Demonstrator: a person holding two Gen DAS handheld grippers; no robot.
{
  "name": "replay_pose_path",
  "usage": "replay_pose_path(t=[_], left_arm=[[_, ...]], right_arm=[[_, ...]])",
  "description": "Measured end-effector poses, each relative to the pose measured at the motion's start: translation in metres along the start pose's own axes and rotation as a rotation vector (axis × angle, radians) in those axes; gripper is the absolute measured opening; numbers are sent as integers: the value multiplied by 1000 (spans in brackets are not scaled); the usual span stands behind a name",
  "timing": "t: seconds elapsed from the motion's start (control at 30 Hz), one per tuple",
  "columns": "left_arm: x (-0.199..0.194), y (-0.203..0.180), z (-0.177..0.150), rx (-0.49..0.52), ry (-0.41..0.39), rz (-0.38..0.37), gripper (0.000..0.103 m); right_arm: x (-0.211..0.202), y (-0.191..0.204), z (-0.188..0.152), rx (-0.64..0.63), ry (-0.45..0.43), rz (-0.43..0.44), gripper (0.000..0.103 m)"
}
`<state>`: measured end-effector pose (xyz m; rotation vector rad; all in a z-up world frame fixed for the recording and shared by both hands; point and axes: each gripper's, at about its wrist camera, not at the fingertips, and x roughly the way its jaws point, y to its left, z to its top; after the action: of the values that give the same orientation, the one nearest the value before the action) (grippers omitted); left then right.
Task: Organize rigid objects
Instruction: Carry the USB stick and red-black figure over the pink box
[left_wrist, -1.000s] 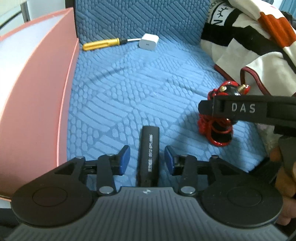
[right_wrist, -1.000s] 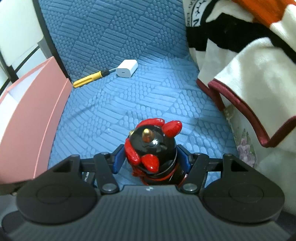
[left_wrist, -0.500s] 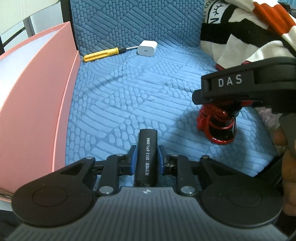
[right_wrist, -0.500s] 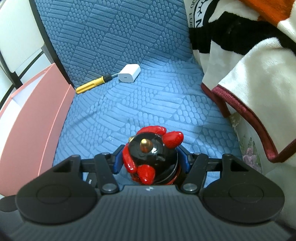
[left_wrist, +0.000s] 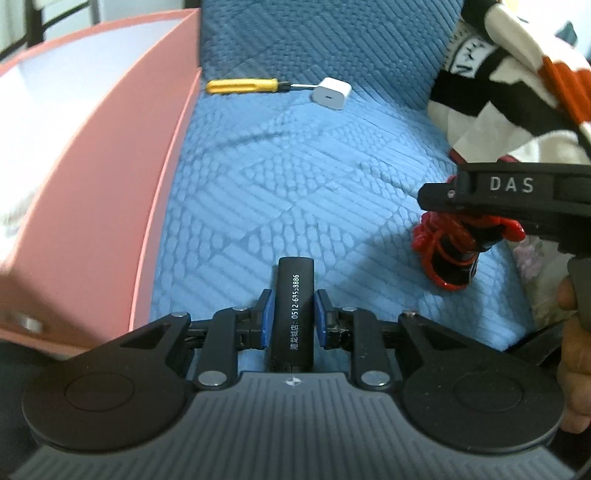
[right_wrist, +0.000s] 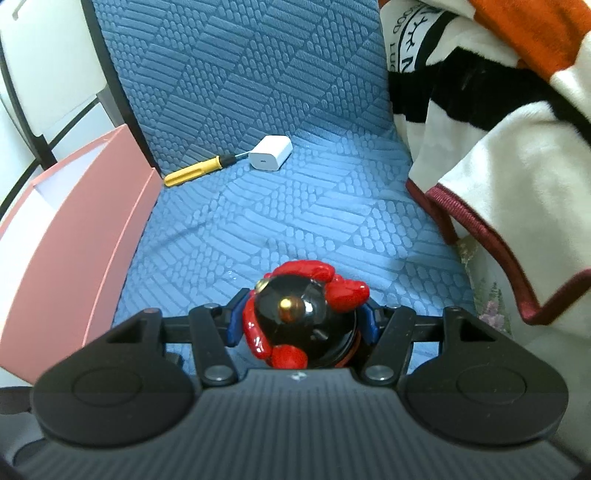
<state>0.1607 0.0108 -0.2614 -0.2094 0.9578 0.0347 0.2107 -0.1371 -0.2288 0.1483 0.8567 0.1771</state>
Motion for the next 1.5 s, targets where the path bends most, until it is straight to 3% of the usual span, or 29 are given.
replay_pose_path(t=[0.33, 0.8, 1.13, 1.5], left_arm=[[-27, 3, 7, -16, -27, -41, 27], [-75, 27, 49, -36, -75, -111, 27], [-123, 76, 101, -114, -161, -146, 27], [-176, 136, 143, -121, -268, -94, 27]], right_arm=[[-25, 12, -2, -39, -14, -17, 62], [-60, 54, 16, -86, -31, 69, 62], [-90, 104, 57, -130, -103, 132, 62], [-104, 183, 96, -194, -150, 251, 62]])
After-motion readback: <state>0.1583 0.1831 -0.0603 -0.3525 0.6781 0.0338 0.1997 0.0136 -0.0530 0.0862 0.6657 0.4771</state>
